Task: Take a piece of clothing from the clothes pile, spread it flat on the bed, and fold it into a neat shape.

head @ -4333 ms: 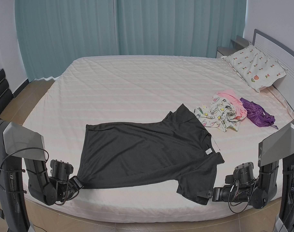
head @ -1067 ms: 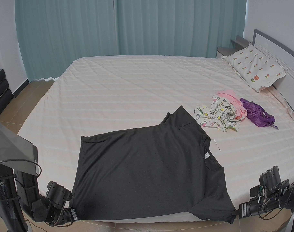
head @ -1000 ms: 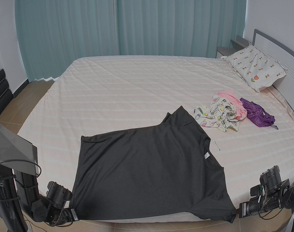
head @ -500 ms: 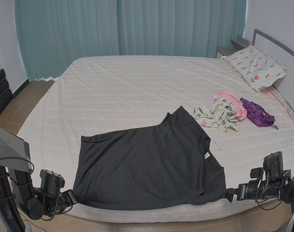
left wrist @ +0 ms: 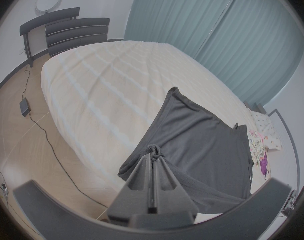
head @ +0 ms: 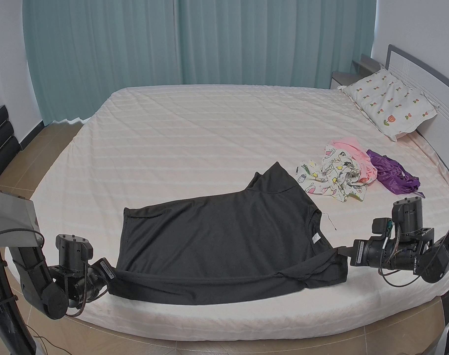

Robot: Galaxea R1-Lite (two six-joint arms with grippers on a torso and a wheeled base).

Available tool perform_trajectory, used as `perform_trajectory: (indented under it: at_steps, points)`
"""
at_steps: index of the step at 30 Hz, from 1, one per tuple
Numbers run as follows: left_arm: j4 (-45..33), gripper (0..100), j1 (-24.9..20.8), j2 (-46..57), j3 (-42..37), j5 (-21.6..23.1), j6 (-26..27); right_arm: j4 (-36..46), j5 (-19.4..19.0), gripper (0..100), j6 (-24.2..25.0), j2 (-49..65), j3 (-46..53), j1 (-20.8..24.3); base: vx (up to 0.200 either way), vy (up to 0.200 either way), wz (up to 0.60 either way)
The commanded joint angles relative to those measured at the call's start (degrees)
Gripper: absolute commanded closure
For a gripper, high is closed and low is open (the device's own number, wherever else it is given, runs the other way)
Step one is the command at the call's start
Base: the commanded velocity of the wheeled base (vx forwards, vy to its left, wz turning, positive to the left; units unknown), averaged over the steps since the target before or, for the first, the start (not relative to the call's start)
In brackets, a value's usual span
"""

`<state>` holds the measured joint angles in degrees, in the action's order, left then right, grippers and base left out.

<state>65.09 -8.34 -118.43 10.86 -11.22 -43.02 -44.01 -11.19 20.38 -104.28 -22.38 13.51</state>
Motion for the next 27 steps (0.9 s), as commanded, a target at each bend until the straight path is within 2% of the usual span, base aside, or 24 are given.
perform_trajectory:
  at_steps: [1, 21, 27]
  points:
    - [0.04, 100, 1.40, -1.89, 2.76, -0.12, -0.05, 0.24, -0.06, 100, 0.01, -2.95, -4.16, -0.15, 0.000, 0.000, 0.00]
    - [-0.66, 100, 2.71, -11.21, 15.07, -0.30, 0.31, 1.56, 0.12, 100, 0.36, -12.18, -17.17, -0.06, 0.000, 0.000, 0.00]
    - [-0.66, 100, 3.06, -13.76, 17.88, -2.41, 0.31, 1.38, 0.47, 100, 0.71, -15.17, -19.98, -0.15, 0.000, 0.000, 0.00]
